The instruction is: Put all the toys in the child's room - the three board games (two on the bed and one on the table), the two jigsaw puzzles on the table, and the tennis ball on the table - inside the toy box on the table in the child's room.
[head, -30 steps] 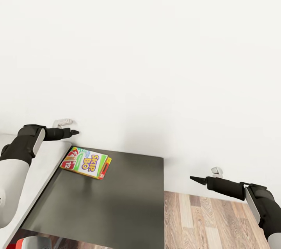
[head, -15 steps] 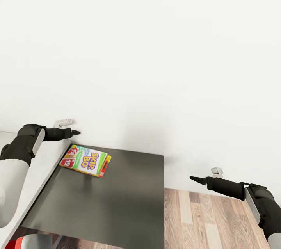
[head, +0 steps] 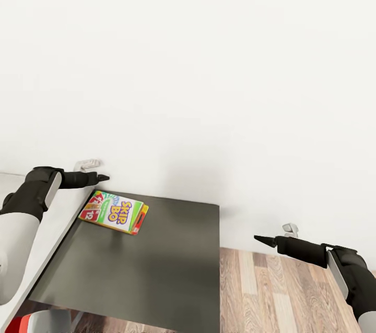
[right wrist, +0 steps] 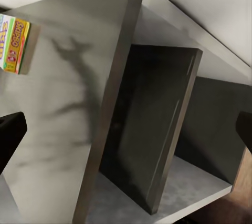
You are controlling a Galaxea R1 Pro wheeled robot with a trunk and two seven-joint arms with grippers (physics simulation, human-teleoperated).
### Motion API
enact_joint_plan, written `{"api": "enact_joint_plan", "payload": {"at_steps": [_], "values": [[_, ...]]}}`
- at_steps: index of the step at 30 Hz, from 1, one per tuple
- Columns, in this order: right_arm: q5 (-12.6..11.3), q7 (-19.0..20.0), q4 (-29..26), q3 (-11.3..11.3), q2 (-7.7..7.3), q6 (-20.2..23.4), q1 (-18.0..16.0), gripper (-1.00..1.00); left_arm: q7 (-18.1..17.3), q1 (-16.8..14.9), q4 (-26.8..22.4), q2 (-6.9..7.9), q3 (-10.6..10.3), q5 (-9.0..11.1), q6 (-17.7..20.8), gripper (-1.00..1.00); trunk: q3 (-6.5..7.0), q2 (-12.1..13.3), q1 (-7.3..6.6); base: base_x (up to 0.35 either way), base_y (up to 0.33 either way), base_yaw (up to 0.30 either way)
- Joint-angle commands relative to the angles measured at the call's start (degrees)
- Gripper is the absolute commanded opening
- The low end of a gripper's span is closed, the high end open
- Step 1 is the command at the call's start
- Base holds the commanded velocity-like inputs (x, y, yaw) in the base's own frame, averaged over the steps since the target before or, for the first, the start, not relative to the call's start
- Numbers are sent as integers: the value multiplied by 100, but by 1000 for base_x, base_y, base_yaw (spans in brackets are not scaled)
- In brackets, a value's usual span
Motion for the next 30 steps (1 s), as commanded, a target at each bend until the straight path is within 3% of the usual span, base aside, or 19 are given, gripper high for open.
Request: {"api": "enact_joint_plan", "payload": {"at_steps": [1, 17, 30], "values": [[-30, 6, 0, -3, -1, 47, -4, 100, -17, -4, -2, 0, -5, 8, 40, 100, -19, -11, 3, 0, 0, 0], [-37, 6, 0, 0, -4, 35, -4, 100, -1, -4, -3, 10, -95, -1, 0, 100, -165, -11, 3, 0, 0, 0], [-40, 6, 0, -4, -8, 25, -4, 100, 37, -2, -10, 46, -98, -1, -62, 100, -187, -11, 3, 0, 0, 0]]}}
